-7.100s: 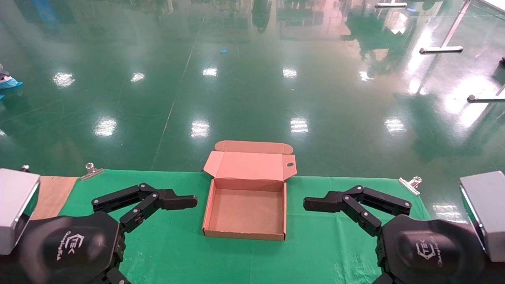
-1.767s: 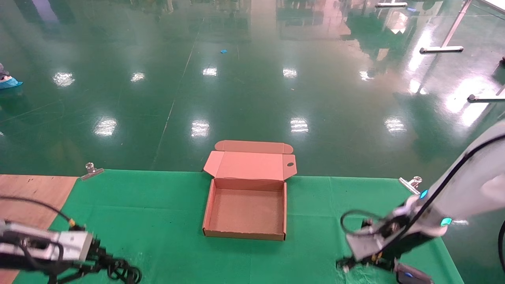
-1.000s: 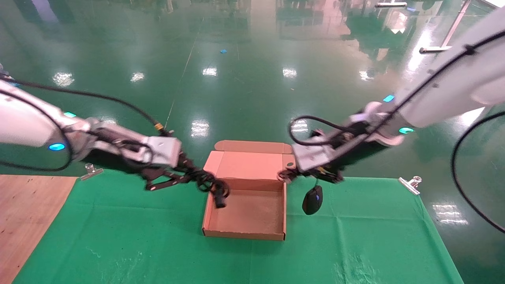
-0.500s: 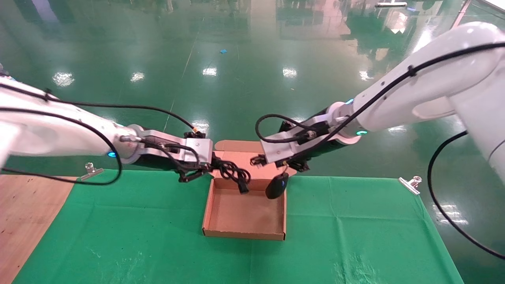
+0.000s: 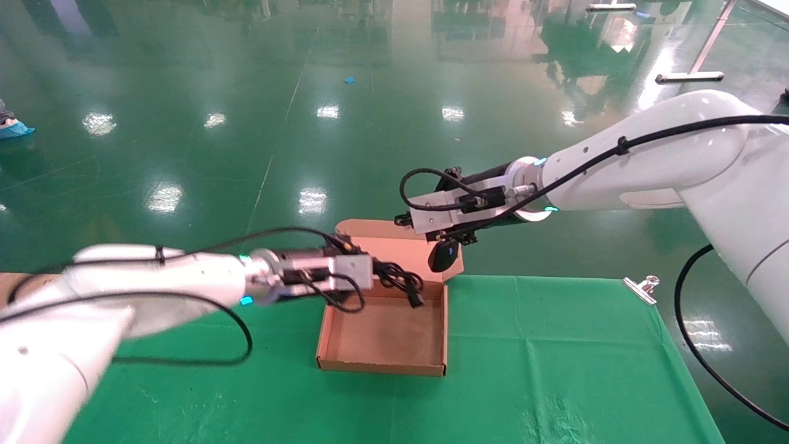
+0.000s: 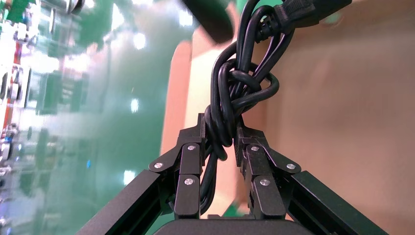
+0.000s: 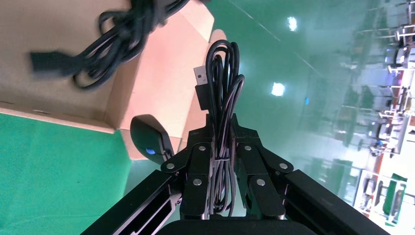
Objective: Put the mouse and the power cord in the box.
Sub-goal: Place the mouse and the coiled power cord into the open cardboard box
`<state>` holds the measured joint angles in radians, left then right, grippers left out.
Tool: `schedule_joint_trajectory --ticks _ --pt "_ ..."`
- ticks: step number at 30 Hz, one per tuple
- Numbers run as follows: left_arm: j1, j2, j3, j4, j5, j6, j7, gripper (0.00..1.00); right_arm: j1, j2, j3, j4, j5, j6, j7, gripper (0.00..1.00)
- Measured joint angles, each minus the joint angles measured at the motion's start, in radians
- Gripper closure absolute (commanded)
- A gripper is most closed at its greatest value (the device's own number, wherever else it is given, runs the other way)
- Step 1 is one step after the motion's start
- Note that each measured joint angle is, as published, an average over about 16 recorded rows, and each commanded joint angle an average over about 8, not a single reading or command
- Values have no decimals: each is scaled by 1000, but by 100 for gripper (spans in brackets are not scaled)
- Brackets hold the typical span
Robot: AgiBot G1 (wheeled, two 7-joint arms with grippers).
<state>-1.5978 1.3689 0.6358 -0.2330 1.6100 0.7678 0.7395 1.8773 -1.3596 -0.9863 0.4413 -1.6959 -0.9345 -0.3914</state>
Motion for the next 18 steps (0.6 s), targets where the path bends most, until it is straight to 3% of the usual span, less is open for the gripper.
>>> schedule_joint_trajectory --ticks 7,14,15,18 --pt "97 6 88 -87 -36 -128 -53 100 19 6 -25 -34 45 -52 -26 100" --pt "149 8 234 -157 -40 -252 -179 100 39 10 -36 -79 87 -132 -67 100" --pt "152 7 256 -164 -40 -262 -200 95 41 10 -37 -85 92 -144 -74 100" --pt "158 7 320 -180 -40 -286 -261 59 47 10 -39 -105 109 -179 -94 100"
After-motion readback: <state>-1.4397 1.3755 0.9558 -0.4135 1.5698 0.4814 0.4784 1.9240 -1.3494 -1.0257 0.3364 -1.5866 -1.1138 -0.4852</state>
